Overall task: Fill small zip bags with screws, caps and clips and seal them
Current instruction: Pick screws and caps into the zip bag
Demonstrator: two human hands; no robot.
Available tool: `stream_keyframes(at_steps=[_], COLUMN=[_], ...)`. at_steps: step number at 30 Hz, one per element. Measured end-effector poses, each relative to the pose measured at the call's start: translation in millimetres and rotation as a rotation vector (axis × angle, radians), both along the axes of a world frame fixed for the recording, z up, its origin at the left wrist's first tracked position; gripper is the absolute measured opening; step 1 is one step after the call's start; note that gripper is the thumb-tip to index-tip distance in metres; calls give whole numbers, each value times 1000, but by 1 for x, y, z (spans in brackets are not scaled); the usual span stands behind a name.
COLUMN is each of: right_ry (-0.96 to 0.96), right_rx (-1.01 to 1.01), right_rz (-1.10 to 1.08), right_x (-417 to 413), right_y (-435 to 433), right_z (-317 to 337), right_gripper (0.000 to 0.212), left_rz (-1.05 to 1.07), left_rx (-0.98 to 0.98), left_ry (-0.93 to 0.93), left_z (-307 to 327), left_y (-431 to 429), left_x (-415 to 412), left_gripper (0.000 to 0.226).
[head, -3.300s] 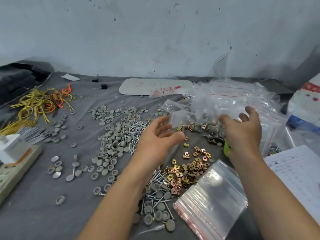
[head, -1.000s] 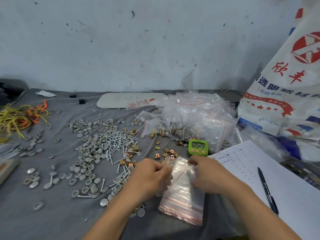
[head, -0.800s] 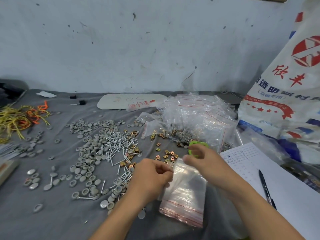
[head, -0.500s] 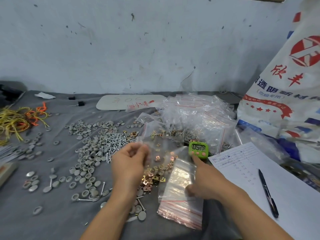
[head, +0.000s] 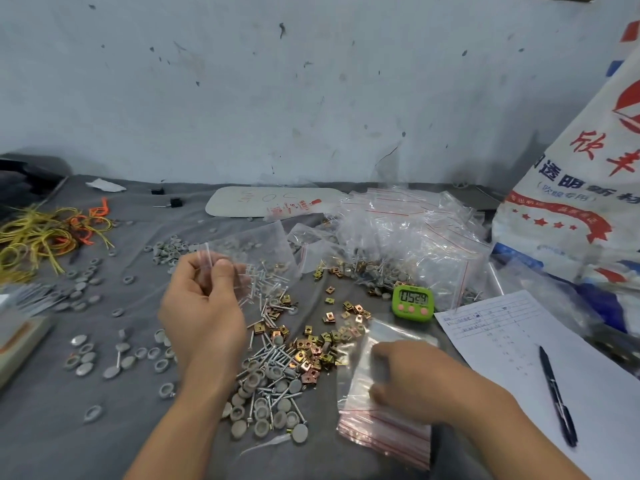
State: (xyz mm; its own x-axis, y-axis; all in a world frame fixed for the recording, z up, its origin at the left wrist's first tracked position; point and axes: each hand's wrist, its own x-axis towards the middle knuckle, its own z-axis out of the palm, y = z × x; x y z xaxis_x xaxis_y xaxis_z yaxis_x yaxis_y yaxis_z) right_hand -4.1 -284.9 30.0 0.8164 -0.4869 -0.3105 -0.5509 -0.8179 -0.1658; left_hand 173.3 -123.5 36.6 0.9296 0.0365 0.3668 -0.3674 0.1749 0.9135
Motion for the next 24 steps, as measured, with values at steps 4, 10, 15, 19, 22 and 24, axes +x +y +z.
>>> stream_keyframes(at_steps=[4,10,15,19,22,24], right_ry=[-48,-344,-140,-45,-20,-71], right_rx=[-229,-10,-194,-222,-210,-195], right_rz=[-95,-251,-241,-225,-240,-167], right_x=[12,80,119,144,157,162], right_y=[1,-27,-54,-65,-69,-69], right_z=[9,7,-11,-15,-22,-27], right_gripper=[11,14,24,17,58,63], left_rz=[25,74,90,75,58,38], left_rx=[-20,-22,0,-9,14,11], left_ry=[-10,39,64,92,126,142], left_z=[4,5,3,1,-1,-1], left_y=[8,17,21,20,18,17], left_x=[8,23,34,41,46,47], left_gripper=[17,18,18,16,17,21])
